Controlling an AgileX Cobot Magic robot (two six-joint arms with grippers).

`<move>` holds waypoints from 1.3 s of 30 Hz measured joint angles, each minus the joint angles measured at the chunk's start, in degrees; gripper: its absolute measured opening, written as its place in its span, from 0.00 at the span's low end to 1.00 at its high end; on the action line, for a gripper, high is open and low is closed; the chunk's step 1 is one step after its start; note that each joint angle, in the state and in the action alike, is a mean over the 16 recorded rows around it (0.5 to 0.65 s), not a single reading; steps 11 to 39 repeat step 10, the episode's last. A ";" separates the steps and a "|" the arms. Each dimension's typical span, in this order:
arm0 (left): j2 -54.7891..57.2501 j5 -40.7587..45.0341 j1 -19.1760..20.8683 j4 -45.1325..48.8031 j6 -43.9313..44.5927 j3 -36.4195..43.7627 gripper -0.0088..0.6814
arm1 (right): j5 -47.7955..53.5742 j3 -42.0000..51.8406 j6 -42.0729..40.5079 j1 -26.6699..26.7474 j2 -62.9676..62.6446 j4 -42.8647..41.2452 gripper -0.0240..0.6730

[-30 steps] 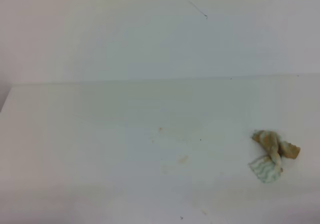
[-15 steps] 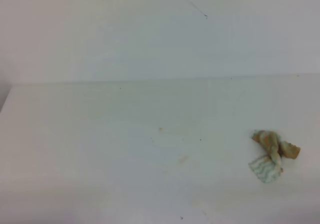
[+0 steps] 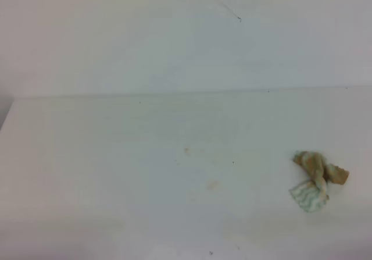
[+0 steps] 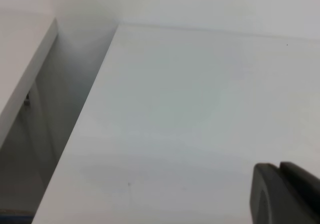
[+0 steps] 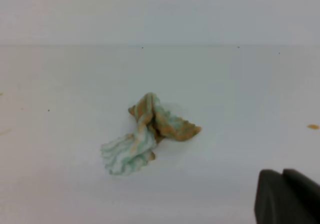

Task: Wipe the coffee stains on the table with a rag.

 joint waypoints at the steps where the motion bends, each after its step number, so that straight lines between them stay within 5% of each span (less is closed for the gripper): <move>1: 0.00 0.00 0.00 0.00 0.00 0.00 0.01 | 0.00 0.00 0.01 0.00 0.00 0.00 0.04; 39: 0.00 0.00 0.00 0.00 0.00 0.00 0.01 | 0.00 0.00 0.02 0.00 0.00 0.00 0.04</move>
